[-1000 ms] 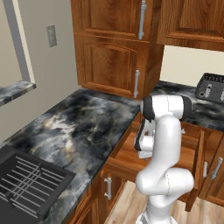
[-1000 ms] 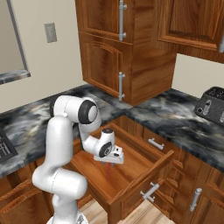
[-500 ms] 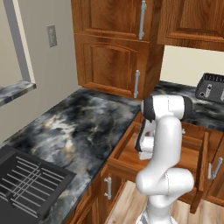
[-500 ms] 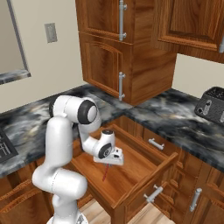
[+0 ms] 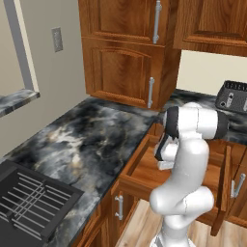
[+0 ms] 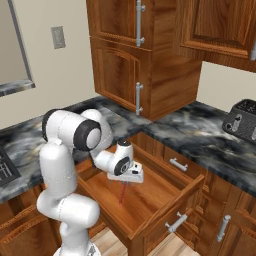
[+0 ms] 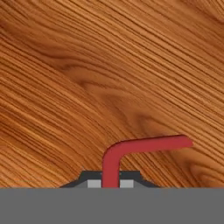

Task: Take a straw from the drawer in front and place it inside the glass cup on the dining counter.

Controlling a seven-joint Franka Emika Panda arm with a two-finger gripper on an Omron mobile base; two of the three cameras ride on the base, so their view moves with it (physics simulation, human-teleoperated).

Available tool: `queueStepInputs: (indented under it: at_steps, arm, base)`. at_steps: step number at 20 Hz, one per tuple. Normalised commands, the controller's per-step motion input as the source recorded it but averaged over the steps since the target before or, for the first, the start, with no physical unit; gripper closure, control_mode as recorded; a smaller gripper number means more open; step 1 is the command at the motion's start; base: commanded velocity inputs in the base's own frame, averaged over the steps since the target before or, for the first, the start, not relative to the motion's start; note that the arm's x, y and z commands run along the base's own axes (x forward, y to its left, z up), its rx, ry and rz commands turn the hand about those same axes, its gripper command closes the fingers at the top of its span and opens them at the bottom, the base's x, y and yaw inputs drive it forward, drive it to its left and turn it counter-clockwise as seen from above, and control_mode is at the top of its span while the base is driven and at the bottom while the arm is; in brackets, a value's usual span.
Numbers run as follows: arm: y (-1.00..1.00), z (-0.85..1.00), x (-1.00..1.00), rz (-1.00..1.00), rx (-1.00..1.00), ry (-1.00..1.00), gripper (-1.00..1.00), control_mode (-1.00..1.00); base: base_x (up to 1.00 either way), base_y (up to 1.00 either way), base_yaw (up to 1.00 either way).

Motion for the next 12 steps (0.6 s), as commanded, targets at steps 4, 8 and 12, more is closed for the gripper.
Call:
queueStepInputs:
  at_steps: [4, 8, 12]
  arm:
    - [0.0, 1.0, -0.36, 0.12, 0.0, 0.0, 1.0, -1.0]
    - [0.0, 0.99, -0.47, 0.1, 0.0, 0.0, 1.0, -1.0]
    - [0.0, 1.0, -0.54, 0.02, 0.0, -0.03, 1.0, -1.0]
  base:
    - [0.0, 0.0, 0.0]
    - [0.0, 0.0, 0.0]
    - [0.0, 0.0, 0.0]
